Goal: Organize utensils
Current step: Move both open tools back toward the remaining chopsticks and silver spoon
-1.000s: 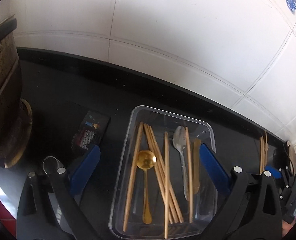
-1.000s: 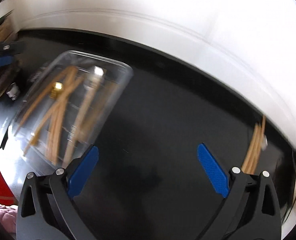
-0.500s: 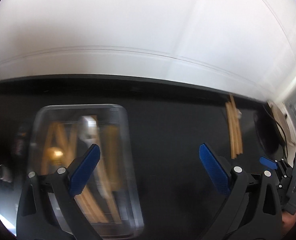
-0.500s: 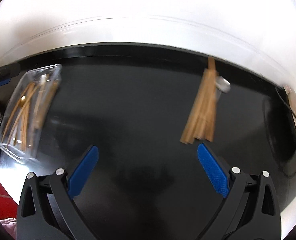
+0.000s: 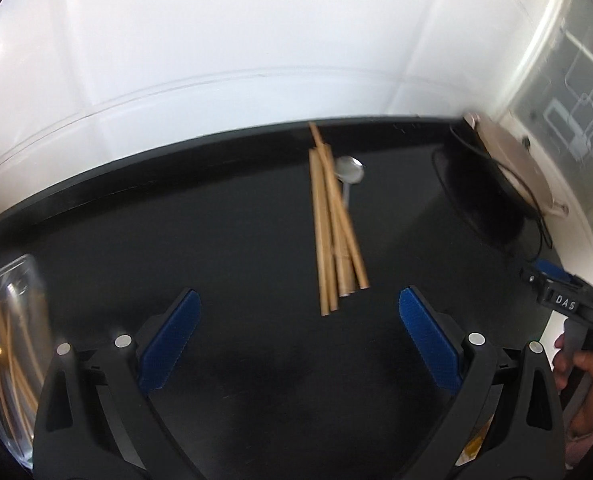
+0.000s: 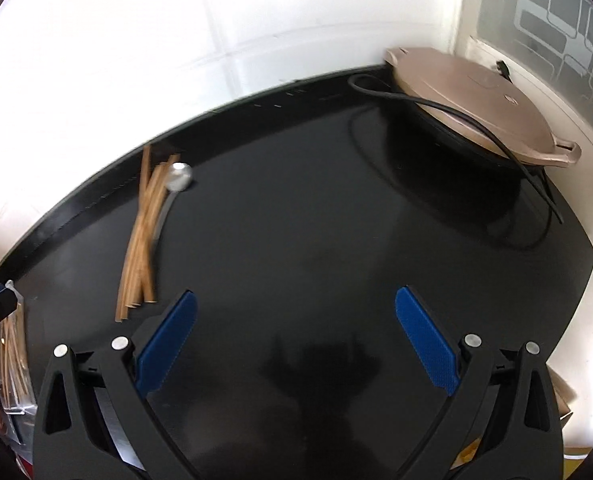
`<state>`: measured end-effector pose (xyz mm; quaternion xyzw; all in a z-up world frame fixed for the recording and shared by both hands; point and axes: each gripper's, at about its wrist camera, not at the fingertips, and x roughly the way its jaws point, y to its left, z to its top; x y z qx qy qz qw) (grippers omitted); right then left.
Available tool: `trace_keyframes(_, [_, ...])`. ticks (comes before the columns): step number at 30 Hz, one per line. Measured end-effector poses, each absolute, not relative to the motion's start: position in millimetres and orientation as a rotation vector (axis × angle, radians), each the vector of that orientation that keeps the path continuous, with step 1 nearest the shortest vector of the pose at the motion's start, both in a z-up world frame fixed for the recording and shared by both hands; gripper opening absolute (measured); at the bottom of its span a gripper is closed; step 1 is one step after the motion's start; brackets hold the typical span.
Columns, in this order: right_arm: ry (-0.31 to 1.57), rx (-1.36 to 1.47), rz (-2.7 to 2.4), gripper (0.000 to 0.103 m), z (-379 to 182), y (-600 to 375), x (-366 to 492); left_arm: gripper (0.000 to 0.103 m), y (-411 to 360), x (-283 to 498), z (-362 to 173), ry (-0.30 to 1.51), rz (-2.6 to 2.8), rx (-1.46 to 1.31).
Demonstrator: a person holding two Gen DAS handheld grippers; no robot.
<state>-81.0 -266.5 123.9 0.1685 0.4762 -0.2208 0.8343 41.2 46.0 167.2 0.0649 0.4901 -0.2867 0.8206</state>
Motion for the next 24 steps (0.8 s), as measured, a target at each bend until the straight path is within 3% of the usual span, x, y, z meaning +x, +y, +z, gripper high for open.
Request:
trace_keyframes(10, [1.058,0.311,-0.273,0.096,106.2,-282.6,-63.2,0.097,-0.4,81.4,112.3,1.149,-0.499,0.195])
trace_keyframes(17, [1.122,0.104,-0.051,0.096,92.4,-218.9,-22.9,0.097,-12.4,109.9,74.0,1.23,-0.457,0.218])
trace_keyframes(24, [1.169,0.069,0.004,0.096,71.5,-194.3,24.9,0.097,-14.6,143.5,51.9,1.269,-0.459,0.223])
